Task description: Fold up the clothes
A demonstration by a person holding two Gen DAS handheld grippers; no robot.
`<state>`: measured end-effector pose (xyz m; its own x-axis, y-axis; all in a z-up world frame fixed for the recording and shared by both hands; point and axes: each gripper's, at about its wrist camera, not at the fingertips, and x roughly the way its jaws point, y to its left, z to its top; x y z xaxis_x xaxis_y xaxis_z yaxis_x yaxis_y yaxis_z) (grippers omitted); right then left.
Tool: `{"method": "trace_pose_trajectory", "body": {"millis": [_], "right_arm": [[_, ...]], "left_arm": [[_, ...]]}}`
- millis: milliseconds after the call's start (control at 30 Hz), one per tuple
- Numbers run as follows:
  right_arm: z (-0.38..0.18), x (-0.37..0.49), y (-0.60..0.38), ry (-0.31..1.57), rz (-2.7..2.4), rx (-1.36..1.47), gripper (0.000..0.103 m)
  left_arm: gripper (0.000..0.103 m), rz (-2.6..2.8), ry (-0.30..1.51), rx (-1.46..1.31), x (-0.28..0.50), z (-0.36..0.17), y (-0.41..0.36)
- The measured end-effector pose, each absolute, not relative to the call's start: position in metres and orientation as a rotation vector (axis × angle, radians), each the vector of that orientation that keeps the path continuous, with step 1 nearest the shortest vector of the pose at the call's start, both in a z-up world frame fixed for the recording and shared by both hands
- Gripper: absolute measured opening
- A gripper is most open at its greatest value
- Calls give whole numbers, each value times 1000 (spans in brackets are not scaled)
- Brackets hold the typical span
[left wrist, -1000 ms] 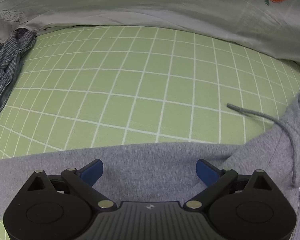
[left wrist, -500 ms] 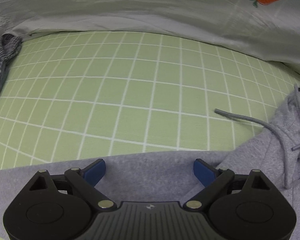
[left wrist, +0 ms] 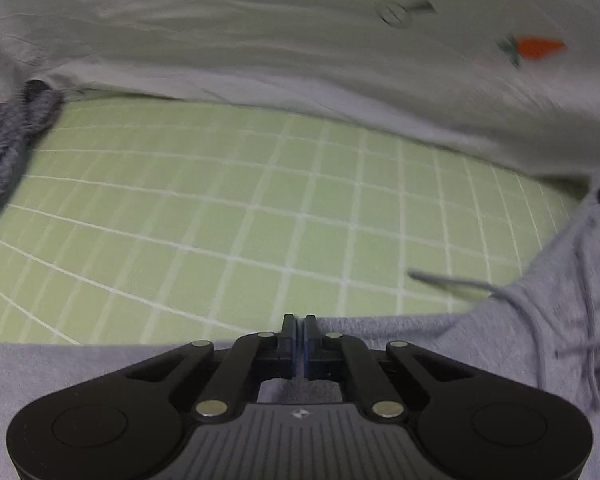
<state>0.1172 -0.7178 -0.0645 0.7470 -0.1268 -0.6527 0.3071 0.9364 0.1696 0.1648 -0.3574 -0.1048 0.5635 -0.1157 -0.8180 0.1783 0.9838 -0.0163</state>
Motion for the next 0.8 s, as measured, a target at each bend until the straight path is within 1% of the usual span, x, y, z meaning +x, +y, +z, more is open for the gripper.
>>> {"method": "trace_pose_trajectory", "body": {"millis": [67, 133, 200, 233, 267, 300, 333, 400, 433, 467, 533, 600, 700, 767, 800], "right_arm": [[-41, 123, -709, 601, -212, 237, 14], [-24, 129, -697, 527, -163, 206, 14], [-22, 138, -686, 518, -136, 165, 14], [-26, 140, -684, 535, -137, 157, 20], [-29, 141, -683, 552, -138, 150, 39], [-33, 143, -681, 569, -139, 142, 46], [-36, 144, -680, 586, -140, 134, 48], [-43, 147, -677, 620, -141, 118, 67], [-47, 148, -675, 636, -142, 110, 88], [-49, 141, -678, 645, -162, 115, 92], [-54, 118, -690, 672, -213, 140, 93], [-65, 97, -702, 742, -262, 183, 92], [-82, 62, -715, 812, -308, 244, 87], [-94, 38, -721, 851, -334, 284, 82], [-98, 29, -723, 866, -343, 297, 82]], "left_arm": [[4, -134, 909, 42, 172, -93, -345], [4, -119, 898, -13, 180, -86, -333], [4, -97, 910, -41, 186, -93, -327], [6, -95, 934, -43, 188, -99, -328], [11, -93, 962, -34, 189, -105, -330], [14, -75, 977, -22, 189, -109, -332], [20, -56, 977, -11, 187, -109, -333], [54, -43, 962, -5, 181, -106, -332], [59, -42, 956, -13, 178, -105, -330], [63, -43, 952, -22, 175, -103, -327], [64, -51, 966, -25, 171, -102, -326], [66, -57, 983, -9, 168, -102, -327], [66, -60, 1005, 10, 161, -103, -334], [67, -70, 1022, 8, 156, -105, -338], [67, -76, 1031, 10, 154, -106, -341]]}}
